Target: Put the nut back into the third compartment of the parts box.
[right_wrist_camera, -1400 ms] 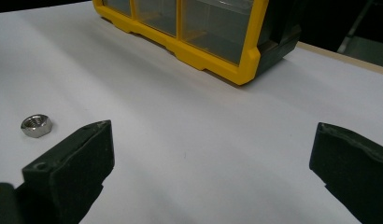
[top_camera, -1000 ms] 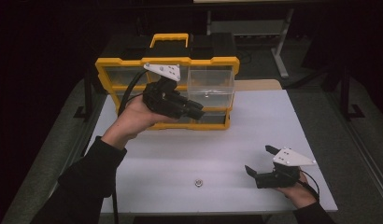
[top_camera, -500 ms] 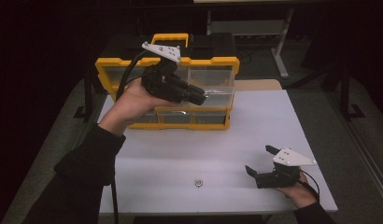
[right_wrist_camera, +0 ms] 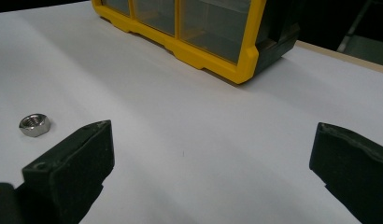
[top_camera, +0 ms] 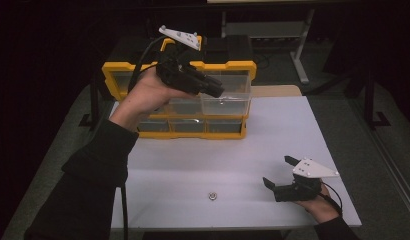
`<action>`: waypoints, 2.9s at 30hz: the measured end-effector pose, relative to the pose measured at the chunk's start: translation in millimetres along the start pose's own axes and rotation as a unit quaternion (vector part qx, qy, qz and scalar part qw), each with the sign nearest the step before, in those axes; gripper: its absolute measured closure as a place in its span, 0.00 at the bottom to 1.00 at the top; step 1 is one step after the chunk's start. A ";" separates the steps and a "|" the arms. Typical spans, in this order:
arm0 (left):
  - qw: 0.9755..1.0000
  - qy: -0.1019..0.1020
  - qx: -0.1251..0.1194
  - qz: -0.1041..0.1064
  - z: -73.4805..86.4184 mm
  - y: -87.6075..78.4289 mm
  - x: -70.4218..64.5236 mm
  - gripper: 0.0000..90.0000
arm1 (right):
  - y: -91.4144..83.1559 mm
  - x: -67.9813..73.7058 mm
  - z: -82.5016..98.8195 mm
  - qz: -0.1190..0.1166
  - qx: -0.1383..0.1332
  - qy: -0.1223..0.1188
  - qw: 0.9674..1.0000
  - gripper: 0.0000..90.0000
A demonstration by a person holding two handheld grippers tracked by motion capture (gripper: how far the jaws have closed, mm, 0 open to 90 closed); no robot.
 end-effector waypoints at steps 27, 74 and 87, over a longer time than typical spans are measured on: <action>0.996 -0.019 0.050 -0.068 16.1 23.4 39.5 0.78 | -1.1 -0.4 -0.4 0.000 -0.002 -0.001 1.000 0.00; 1.000 -0.008 -0.004 -0.021 39.9 -26.7 -2.0 1.00 | -1.7 -0.7 -0.7 0.001 -0.002 -0.001 1.000 0.00; 1.000 -0.004 -0.006 -0.011 59.0 -19.5 -23.3 1.00 | -1.5 -0.3 -0.1 0.002 0.000 -0.001 1.000 0.00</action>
Point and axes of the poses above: each handheld gripper's, and its own axes: y roughly forward along the jaws, z roughly out of its underside, x roughly to its left, the point moved 6 cm from there along y, roughly forward along the jaws, and after that the axes turned 15 degrees about y, right-handed, at the moved point
